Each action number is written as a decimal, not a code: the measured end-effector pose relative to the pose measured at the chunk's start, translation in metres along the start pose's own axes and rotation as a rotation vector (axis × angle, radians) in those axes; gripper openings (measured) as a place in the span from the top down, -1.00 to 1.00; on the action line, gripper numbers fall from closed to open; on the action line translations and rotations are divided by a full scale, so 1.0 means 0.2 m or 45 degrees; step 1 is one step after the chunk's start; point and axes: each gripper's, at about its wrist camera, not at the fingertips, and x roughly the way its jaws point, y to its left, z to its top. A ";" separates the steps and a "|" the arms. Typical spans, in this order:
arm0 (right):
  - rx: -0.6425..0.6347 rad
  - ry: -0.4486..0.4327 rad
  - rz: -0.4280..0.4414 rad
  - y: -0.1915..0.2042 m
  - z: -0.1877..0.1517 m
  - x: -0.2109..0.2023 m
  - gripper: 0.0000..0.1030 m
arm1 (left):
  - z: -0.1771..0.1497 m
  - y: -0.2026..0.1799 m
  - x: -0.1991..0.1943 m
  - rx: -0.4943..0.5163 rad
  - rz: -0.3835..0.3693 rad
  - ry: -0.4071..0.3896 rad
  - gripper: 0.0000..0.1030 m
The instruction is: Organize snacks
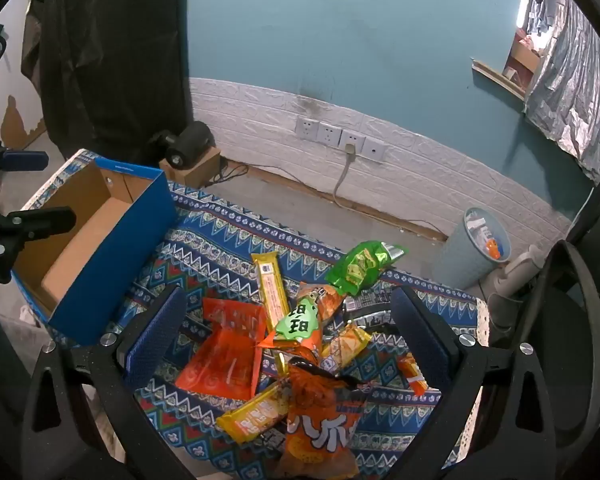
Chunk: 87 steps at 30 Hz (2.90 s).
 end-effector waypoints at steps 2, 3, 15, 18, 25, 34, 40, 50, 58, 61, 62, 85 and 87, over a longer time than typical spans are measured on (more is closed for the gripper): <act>0.000 0.003 0.000 0.00 0.00 0.00 -0.94 | 0.00 -0.01 -0.01 0.016 0.024 -0.015 -0.96; -0.002 0.003 0.000 0.00 0.00 0.00 -0.94 | 0.00 -0.02 -0.01 0.026 0.031 -0.021 -0.96; -0.007 -0.003 -0.011 0.00 0.00 0.00 -0.94 | -0.01 -0.04 -0.03 0.031 0.010 -0.040 -0.96; -0.006 -0.002 -0.010 -0.01 0.01 0.00 -0.94 | -0.01 -0.02 -0.03 0.015 -0.003 -0.040 -0.96; -0.009 -0.003 -0.011 0.00 0.01 0.00 -0.94 | -0.01 -0.03 -0.02 0.014 -0.021 -0.038 -0.96; -0.008 -0.003 -0.010 -0.01 0.00 0.00 -0.94 | -0.01 -0.04 -0.02 0.015 -0.024 -0.036 -0.96; -0.009 -0.002 -0.009 -0.01 0.00 0.00 -0.94 | -0.01 -0.05 -0.02 0.015 -0.024 -0.037 -0.96; -0.008 -0.002 -0.008 -0.01 0.00 0.00 -0.94 | -0.02 -0.05 -0.03 0.018 -0.027 -0.035 -0.96; -0.008 -0.001 -0.007 -0.01 0.00 0.00 -0.94 | -0.02 -0.06 -0.03 0.022 -0.033 -0.035 -0.96; -0.009 -0.002 -0.008 -0.01 0.00 0.00 -0.94 | -0.02 -0.06 -0.03 0.021 -0.035 -0.033 -0.96; -0.008 -0.001 -0.007 -0.01 0.00 0.00 -0.94 | -0.02 -0.06 -0.03 0.020 -0.035 -0.033 -0.96; -0.010 0.000 -0.008 -0.01 0.00 0.00 -0.94 | -0.02 -0.07 -0.03 0.026 -0.043 -0.028 -0.96; -0.011 0.000 -0.007 -0.01 0.00 -0.01 -0.94 | -0.02 -0.07 -0.03 0.026 -0.044 -0.027 -0.96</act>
